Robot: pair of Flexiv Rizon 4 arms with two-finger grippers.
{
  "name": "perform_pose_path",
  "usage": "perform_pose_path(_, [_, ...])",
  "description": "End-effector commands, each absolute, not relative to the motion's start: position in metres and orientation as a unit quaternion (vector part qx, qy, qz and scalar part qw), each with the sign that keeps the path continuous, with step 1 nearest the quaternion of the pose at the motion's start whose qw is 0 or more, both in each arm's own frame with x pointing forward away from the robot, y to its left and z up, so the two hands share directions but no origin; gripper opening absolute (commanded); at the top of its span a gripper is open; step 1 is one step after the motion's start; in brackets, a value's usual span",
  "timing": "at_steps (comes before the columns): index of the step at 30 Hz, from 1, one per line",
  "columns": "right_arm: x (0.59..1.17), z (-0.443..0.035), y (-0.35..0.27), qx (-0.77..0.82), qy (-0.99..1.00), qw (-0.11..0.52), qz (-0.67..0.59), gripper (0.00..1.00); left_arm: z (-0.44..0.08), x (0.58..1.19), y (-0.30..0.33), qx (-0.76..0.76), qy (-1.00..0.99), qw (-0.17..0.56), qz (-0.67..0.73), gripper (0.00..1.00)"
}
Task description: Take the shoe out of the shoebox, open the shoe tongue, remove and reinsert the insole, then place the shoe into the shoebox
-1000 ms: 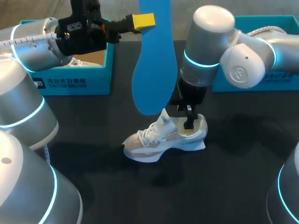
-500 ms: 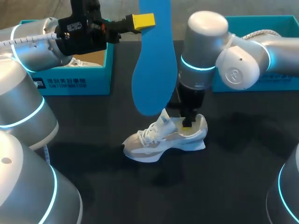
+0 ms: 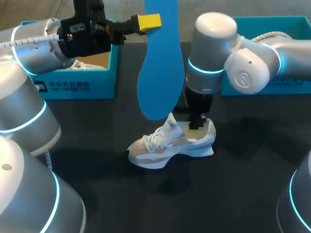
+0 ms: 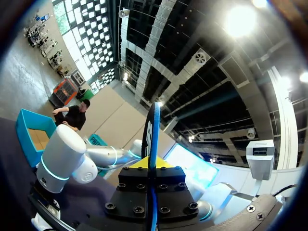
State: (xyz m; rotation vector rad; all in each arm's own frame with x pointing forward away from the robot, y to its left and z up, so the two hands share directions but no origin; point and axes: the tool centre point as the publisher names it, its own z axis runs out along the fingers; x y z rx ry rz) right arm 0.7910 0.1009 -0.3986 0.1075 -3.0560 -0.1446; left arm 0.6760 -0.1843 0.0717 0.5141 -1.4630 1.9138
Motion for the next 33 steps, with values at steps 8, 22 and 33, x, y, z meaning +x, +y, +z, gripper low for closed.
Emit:
perform_pose_path(8, [0.782,-0.373,0.101,-0.141,-0.986,0.069,-0.049,0.00,0.071,0.677,-0.186,0.196,-0.559,0.333,0.734,0.00])
perform_pose_path(22, [0.771,-0.354,0.093,-0.467,-0.881,0.032,-0.069,0.00,0.071,0.677,-0.186,0.196,-0.559,0.333,0.734,0.00])
perform_pose_path(33, [0.760,-0.344,0.097,-0.650,-0.757,-0.007,-0.056,0.00,0.071,0.677,-0.186,0.196,-0.559,0.333,0.734,0.00])
